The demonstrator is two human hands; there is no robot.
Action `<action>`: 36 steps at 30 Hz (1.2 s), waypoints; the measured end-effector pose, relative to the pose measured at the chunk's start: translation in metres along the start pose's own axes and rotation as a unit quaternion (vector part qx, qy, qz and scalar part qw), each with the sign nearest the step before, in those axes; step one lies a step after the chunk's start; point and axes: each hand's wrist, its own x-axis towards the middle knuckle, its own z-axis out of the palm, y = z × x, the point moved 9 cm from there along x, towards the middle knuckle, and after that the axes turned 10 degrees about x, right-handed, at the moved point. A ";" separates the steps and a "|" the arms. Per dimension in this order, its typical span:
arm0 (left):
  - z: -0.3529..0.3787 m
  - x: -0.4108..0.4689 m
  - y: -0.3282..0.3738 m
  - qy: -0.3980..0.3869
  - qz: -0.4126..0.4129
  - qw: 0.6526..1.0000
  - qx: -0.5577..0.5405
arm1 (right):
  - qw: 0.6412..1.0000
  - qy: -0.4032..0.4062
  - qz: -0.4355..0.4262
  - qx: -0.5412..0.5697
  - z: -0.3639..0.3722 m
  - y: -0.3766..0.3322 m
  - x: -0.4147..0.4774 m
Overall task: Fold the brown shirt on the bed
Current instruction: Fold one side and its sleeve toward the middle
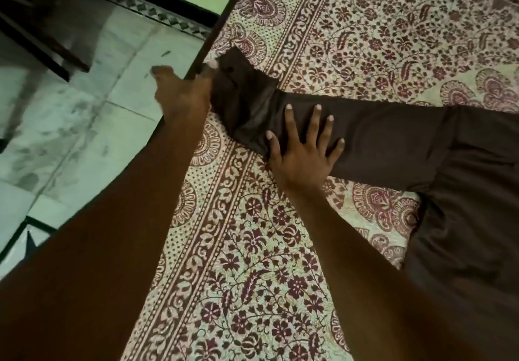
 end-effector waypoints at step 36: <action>-0.067 -0.026 -0.024 0.069 0.090 0.987 -0.112 | 0.988 -0.056 -0.147 0.007 0.025 -0.082 -0.009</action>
